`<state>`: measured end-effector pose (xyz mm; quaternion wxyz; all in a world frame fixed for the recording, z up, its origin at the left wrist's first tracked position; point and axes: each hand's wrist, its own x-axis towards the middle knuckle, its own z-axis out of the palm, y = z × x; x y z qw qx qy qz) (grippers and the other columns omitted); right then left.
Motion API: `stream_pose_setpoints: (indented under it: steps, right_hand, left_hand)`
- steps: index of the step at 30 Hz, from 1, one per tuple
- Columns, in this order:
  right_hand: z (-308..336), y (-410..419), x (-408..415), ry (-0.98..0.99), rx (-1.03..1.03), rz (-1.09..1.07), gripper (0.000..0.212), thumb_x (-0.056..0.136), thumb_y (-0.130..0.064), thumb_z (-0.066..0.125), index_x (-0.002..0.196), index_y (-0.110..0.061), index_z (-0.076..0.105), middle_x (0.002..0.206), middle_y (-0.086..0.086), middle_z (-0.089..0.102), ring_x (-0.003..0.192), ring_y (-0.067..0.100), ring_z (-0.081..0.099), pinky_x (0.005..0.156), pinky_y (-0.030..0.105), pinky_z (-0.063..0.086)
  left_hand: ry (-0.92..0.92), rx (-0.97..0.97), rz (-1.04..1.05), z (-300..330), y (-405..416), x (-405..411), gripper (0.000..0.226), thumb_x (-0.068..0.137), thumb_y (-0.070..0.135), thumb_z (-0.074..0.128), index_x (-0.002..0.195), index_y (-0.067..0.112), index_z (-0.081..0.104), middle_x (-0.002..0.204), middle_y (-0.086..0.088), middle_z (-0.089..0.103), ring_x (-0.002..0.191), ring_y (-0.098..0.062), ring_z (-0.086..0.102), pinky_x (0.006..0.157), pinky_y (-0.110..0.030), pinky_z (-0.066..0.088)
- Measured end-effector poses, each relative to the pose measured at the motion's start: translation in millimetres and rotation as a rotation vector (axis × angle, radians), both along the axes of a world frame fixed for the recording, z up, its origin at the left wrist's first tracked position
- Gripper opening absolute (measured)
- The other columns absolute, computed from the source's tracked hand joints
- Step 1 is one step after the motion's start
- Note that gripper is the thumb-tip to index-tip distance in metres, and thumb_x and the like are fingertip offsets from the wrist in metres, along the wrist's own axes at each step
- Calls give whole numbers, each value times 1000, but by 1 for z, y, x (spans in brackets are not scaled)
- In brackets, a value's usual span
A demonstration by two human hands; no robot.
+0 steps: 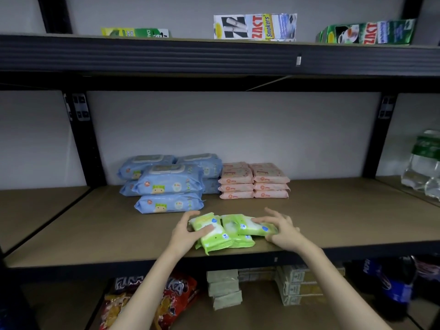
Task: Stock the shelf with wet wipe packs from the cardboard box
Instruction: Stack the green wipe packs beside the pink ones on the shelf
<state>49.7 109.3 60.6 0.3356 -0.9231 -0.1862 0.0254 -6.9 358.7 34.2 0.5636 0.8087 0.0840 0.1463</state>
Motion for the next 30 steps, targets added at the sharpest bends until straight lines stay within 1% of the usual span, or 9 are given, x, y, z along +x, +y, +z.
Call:
stream_pose_setpoints:
  steps: [3, 6, 9, 11, 13, 16, 22, 26, 30]
  right_hand:
    - [1, 7, 7, 14, 16, -50, 61, 77, 1, 36, 107, -46, 62, 155, -6, 16, 141, 27, 8, 111, 49, 6]
    - [-1, 23, 8, 115, 142, -100, 22, 71, -45, 43, 80, -46, 64, 136, -1, 50, 134, 29, 27, 108, 44, 13]
    - [-9, 31, 8, 12, 206, -43, 24, 62, -68, 62, 71, -46, 65, 129, 1, 56, 133, 26, 32, 112, 44, 19]
    - [-3, 32, 4, 41, 229, 10, 7, 70, -51, 69, 74, -55, 65, 149, 1, 34, 143, 27, 13, 115, 51, 8]
    - [2, 29, 5, 131, 217, 50, 24, 85, -28, 63, 94, -49, 65, 156, 1, 11, 145, 29, -4, 115, 49, -2]
    - [1, 32, 14, 222, 311, 133, 33, 91, -7, 49, 107, -31, 67, 155, 10, 17, 145, 22, -8, 115, 35, 0]
    - [-10, 42, 5, 241, 444, 149, 22, 90, -8, 53, 103, -20, 67, 116, -8, 56, 120, 12, 46, 73, 2, 38]
    - [-15, 48, 9, 287, 455, 143, 43, 86, -16, 54, 124, -34, 51, 126, -10, 48, 111, 7, 46, 81, 7, 38]
    - [-26, 59, 16, 307, 394, 89, 72, 49, -53, 50, 120, -56, 40, 145, -8, 38, 140, 26, 22, 117, 43, 14]
  left_hand:
    - [20, 11, -40, 0, 3, 3, 36, 77, 26, 74, 108, 24, 56, 109, 2, 59, 94, -11, 53, 71, -12, 40]
    - [31, 7, -65, -2, 4, 5, 41, 73, 34, 77, 109, 26, 57, 109, 4, 58, 102, -13, 52, 78, -15, 39]
    - [52, 9, -85, -3, 6, 7, 46, 69, 41, 75, 111, 29, 58, 115, 5, 58, 110, -13, 50, 90, -22, 35]
    - [55, 9, -79, -3, 6, 7, 43, 74, 38, 75, 112, 30, 58, 117, 5, 57, 112, -12, 48, 90, -22, 34]
    - [55, 14, -75, -4, 6, 6, 37, 79, 34, 71, 113, 31, 58, 119, 4, 57, 113, -12, 47, 90, -22, 33]
    - [68, 21, -80, -3, 4, 6, 39, 78, 43, 69, 114, 35, 57, 123, 5, 56, 115, -11, 46, 93, -23, 34]
    - [140, 48, -153, 0, 6, 4, 85, 46, 72, 65, 125, 45, 50, 135, 12, 47, 128, -10, 39, 108, -27, 32]
    - [153, 69, -119, 3, 4, 6, 100, 41, 72, 65, 133, 41, 41, 140, 9, 42, 133, -15, 34, 113, -37, 29]
    - [132, 59, -62, 9, -1, 7, 94, 40, 68, 66, 125, 31, 51, 130, 4, 52, 122, -14, 45, 105, -31, 36]
